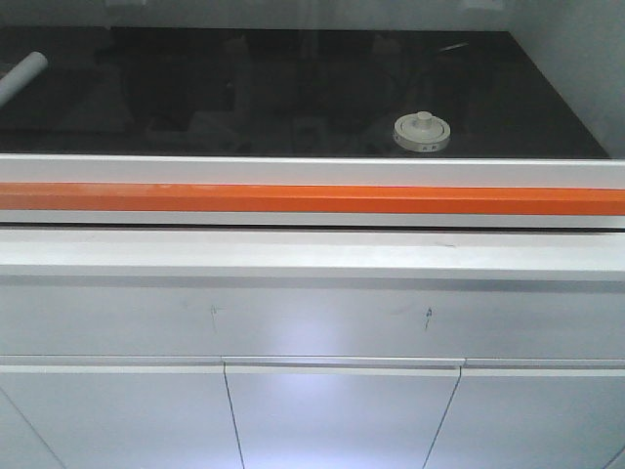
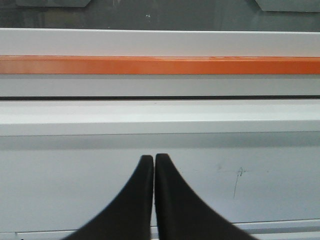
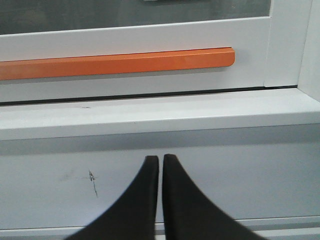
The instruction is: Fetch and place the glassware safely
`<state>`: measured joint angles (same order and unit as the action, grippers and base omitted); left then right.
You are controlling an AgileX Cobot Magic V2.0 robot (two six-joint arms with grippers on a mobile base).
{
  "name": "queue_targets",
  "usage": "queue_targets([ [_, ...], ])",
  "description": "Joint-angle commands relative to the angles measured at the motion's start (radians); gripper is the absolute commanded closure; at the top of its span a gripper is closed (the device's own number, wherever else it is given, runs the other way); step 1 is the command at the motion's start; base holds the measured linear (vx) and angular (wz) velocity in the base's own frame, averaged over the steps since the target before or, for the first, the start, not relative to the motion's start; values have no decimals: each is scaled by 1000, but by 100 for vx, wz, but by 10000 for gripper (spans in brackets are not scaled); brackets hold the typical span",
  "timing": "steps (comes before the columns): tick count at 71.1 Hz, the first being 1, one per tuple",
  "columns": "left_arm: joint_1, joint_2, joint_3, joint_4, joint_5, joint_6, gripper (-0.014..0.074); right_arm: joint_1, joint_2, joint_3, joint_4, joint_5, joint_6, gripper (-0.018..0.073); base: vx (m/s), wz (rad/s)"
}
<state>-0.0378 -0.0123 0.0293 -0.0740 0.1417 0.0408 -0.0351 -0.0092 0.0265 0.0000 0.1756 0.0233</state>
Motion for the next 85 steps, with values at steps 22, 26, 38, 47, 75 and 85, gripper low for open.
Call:
queue_targets([
  [22, 3, -2, 27, -6, -73, -6, 603, 0, -12, 19, 0, -76, -7, 562, 0, 0],
  [26, 3, -2, 27, -6, -73, -6, 603, 0, -12, 19, 0, -76, -7, 562, 0, 0],
  [38, 3, -2, 27, -6, -73, -6, 603, 0, -12, 19, 0, -76, -7, 562, 0, 0],
  [47, 3, -2, 27, -6, -73, -6, 603, 0, -12, 19, 0, -76, -7, 562, 0, 0],
  [75, 3, -2, 27, -6, -73, -6, 603, 0, -12, 19, 0, -76, -7, 562, 0, 0],
  [85, 3, -2, 27, -6, -73, -6, 603, 0, -12, 19, 0, -78, -7, 562, 0, 0],
])
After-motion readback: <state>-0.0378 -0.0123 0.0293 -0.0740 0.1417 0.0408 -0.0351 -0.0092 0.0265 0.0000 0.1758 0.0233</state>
